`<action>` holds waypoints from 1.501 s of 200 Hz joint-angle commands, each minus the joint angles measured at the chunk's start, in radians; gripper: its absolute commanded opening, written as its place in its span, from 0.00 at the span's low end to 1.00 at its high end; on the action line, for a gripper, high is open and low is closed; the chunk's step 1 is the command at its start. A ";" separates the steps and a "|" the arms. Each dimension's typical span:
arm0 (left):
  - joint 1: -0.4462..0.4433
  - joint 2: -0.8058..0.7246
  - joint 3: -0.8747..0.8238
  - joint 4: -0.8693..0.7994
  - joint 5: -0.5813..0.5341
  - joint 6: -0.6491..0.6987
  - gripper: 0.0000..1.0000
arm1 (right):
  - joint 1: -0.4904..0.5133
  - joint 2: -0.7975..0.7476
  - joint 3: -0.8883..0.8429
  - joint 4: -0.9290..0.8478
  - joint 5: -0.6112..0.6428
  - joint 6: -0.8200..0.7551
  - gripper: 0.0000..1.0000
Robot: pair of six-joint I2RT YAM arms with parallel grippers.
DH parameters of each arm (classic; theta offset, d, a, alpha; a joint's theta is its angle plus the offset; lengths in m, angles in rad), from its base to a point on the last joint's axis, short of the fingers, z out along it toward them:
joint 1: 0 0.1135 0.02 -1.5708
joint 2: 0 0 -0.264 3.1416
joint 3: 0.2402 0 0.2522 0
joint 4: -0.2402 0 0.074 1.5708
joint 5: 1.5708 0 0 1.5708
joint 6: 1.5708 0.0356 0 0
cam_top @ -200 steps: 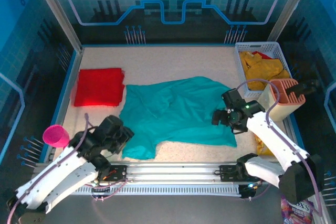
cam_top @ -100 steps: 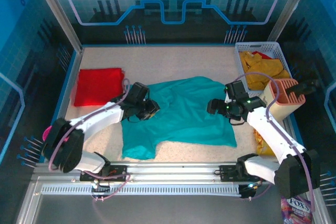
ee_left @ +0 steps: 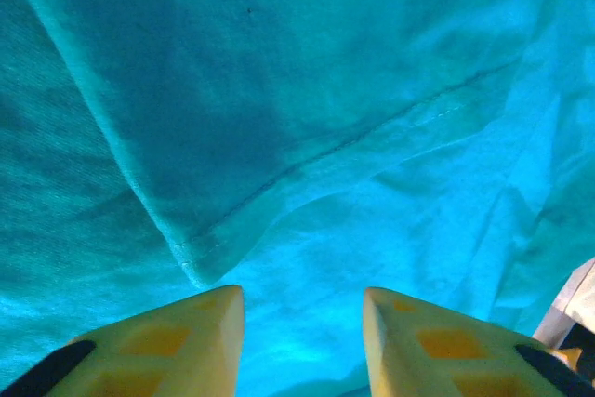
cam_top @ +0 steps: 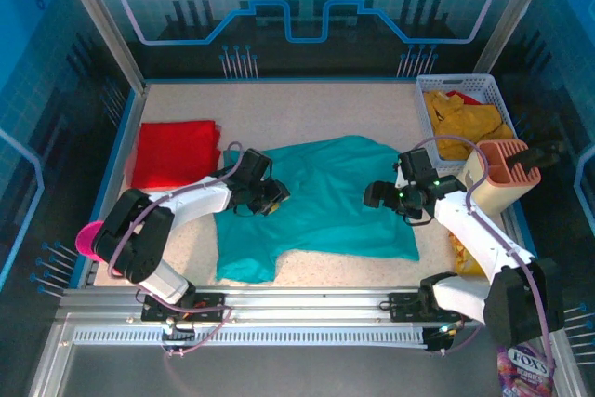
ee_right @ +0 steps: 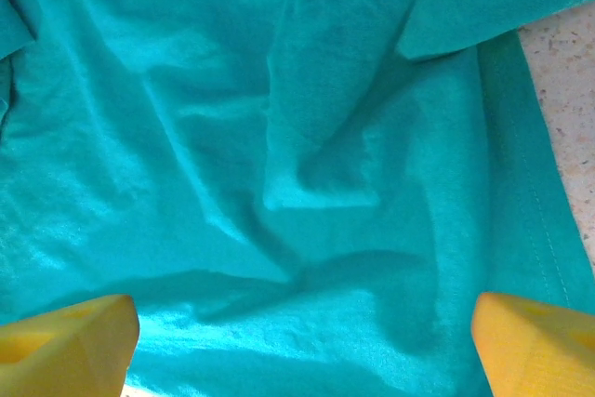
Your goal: Fold and stack the t-shirts
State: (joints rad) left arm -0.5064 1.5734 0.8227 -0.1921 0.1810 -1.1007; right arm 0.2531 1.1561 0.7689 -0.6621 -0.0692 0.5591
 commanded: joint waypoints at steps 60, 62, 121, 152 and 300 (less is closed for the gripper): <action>0.006 0.006 -0.014 -0.067 -0.042 0.029 0.46 | -0.017 0.092 -0.054 0.101 -0.084 0.003 0.92; 0.006 0.005 -0.015 -0.070 -0.045 0.031 0.46 | -0.017 0.097 -0.055 0.103 -0.084 0.002 0.92; 0.007 0.055 -0.010 -0.008 -0.055 0.020 0.42 | -0.017 0.184 -0.096 0.151 -0.077 0.002 0.92; 0.007 0.082 0.010 0.011 -0.068 0.014 0.37 | -0.016 0.204 -0.115 0.153 -0.060 -0.002 0.91; 0.078 0.123 0.153 -0.044 -0.067 0.125 0.00 | -0.013 0.192 -0.161 0.158 -0.060 0.010 0.90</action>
State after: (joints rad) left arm -0.4675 1.6970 0.8974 -0.2077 0.1169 -1.0451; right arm 0.2520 1.3464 0.6350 -0.4831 -0.1318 0.5598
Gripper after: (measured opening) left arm 0.055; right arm 0.900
